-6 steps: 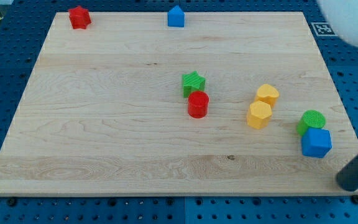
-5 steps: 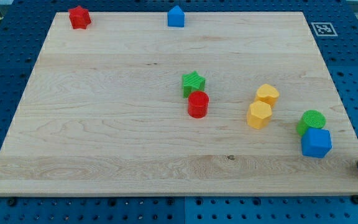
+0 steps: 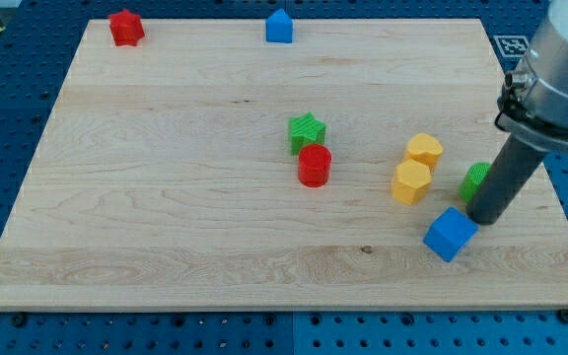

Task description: Place the green circle at the top right corner

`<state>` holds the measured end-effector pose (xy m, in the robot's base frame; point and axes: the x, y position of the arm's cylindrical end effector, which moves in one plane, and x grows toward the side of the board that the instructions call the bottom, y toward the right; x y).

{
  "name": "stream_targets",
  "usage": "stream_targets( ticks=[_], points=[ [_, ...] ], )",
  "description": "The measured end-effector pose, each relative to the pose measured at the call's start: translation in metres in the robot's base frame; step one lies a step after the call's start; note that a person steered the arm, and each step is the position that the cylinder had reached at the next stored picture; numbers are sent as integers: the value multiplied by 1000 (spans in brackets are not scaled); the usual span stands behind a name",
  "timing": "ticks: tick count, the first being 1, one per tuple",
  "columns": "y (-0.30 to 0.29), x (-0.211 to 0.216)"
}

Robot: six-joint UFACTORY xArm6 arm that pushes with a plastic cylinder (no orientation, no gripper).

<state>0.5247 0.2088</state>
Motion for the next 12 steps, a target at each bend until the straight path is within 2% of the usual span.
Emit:
stream_targets(
  ticks=[4, 8, 12],
  points=[
    [8, -126],
    [46, -124],
    [47, -217]
  ],
)
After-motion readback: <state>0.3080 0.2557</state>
